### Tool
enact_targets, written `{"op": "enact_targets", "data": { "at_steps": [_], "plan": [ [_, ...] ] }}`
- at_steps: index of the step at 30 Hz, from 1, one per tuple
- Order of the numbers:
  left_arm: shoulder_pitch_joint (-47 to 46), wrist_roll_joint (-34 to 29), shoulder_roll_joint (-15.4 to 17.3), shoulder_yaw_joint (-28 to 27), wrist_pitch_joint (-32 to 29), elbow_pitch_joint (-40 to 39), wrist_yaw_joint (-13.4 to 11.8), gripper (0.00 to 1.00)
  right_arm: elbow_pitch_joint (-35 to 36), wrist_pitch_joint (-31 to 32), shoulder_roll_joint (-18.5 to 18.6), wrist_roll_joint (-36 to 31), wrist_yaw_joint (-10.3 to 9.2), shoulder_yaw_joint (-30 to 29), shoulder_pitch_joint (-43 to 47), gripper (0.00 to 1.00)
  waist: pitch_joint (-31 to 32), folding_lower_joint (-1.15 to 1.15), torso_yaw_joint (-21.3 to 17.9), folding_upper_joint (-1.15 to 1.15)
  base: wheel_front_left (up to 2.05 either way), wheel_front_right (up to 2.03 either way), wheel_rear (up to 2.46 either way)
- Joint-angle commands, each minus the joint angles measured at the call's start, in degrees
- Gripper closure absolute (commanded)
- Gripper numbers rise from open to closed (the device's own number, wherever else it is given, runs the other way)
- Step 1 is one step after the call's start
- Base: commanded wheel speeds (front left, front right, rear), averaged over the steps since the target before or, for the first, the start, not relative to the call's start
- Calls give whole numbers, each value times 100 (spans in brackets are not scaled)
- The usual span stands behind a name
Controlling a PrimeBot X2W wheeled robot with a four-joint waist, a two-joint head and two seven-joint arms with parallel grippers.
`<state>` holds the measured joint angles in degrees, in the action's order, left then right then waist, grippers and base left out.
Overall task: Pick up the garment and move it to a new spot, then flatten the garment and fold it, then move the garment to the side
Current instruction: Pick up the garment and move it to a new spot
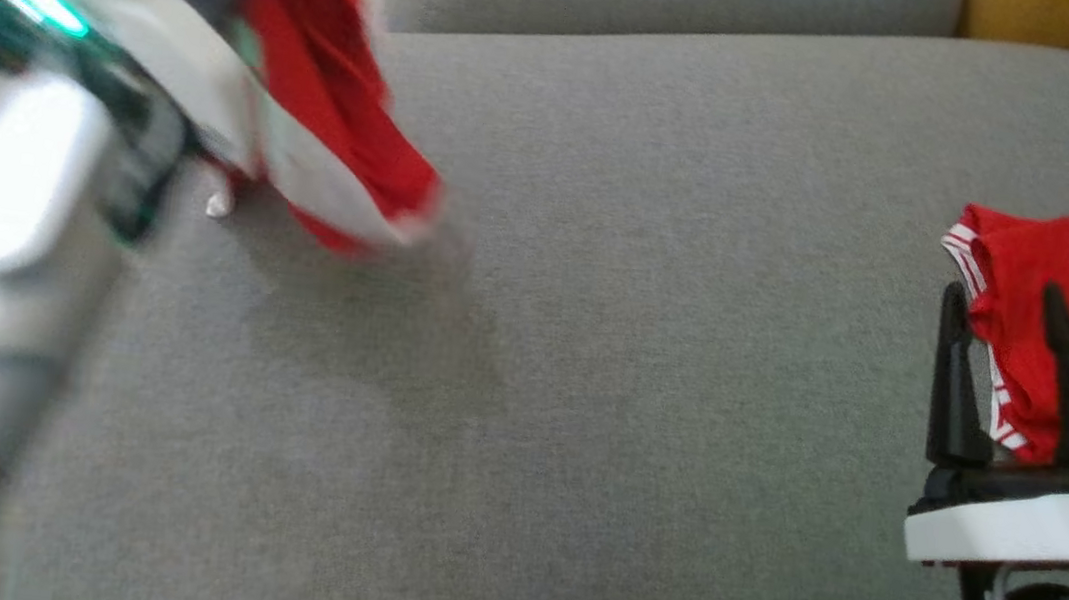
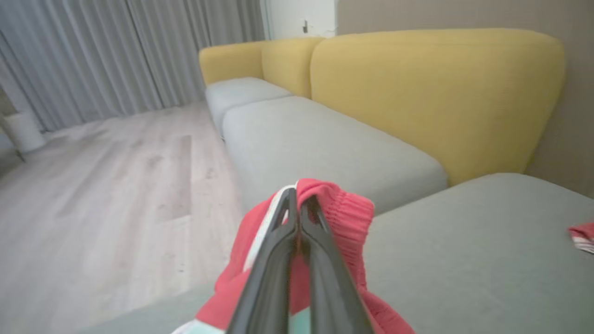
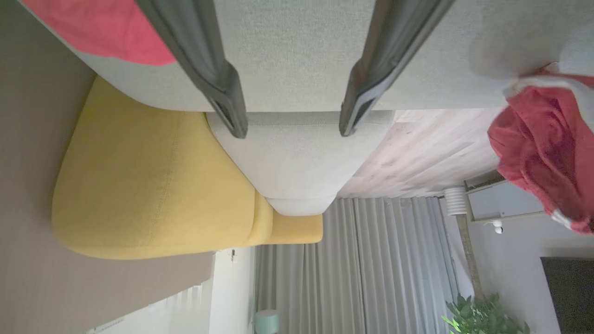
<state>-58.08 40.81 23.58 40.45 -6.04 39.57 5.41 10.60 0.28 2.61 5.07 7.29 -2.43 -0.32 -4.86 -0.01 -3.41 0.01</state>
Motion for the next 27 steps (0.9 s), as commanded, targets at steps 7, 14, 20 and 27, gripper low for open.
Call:
{"op": "enact_targets", "data": {
  "at_steps": [7, 14, 20, 27],
  "plan": [
    [1136, 49, -745, 207, 717, 151, -214, 100, -70, -240, 27, 224, 20, 414, -191, 0, -162, 1, -380, -1, 0, 0, 0],
    [1917, -119, -1236, 667, 1185, 352, -178, 100, -343, -350, 27, 285, 20, 463, -122, 0, -176, 1, -464, -1, 0, 0, 0],
    [2196, -259, -1529, 952, 1373, 422, -198, 100, -577, -412, 27, 350, 20, 510, -46, 0, -25, 1, -370, -1, 0, 0, 0],
    [2377, -318, -1729, 1140, 1550, 327, -212, 0, -810, -427, 27, 380, 20, 563, 24, 0, 257, 1, -254, -1, 0, 0, 0]
  ]
}}
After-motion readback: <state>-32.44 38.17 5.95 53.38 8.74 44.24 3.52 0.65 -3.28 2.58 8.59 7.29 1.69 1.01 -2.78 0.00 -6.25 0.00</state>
